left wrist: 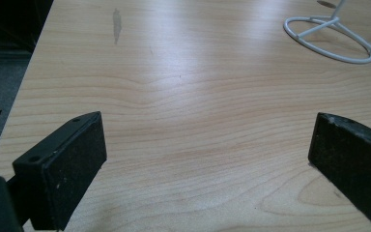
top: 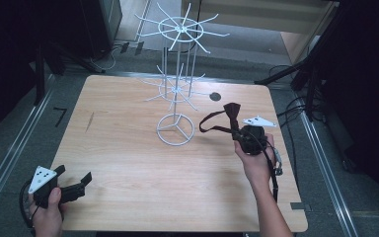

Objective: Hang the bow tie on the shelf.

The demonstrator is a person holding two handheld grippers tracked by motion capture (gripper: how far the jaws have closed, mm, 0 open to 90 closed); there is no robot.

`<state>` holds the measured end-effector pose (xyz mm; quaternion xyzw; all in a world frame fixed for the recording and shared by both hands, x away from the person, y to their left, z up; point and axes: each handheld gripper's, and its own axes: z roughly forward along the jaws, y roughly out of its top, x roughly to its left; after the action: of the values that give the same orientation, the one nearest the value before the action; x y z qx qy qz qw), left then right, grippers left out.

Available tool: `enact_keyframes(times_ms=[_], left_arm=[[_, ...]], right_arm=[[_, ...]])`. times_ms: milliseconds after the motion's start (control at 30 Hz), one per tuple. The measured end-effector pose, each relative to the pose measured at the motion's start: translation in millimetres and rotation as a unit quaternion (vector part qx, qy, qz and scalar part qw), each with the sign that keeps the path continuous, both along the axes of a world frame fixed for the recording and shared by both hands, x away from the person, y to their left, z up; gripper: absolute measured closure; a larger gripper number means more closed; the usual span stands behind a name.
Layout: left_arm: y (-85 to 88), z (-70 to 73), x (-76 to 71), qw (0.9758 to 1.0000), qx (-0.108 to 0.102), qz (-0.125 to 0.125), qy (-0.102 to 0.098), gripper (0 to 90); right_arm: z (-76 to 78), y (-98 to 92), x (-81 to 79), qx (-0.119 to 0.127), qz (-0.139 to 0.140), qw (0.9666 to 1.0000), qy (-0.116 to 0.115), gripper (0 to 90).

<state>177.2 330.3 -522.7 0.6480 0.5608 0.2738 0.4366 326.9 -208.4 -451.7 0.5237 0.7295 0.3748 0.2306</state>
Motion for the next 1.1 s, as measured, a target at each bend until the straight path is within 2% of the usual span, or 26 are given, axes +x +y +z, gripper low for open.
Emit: enact_keyframes(times_ms=[467,767,1100], left_arm=[[0.0,0.0,0.0,1.0000,0.000,-0.001,0.000,0.4],[0.1,0.0,0.0,1.0000,0.000,-0.001,0.000,0.4],[0.2,0.0,0.0,1.0000,0.000,-0.001,0.000,0.4]], right_arm=[[23.6,8.4,3.7,0.013,-0.008,0.9991,-0.039,85.3],[32.8,12.3,5.7,0.021,-0.009,0.9983,-0.053,85.2],[42.2,18.1,11.6,0.026,-0.010,0.9981,-0.055,85.1]])
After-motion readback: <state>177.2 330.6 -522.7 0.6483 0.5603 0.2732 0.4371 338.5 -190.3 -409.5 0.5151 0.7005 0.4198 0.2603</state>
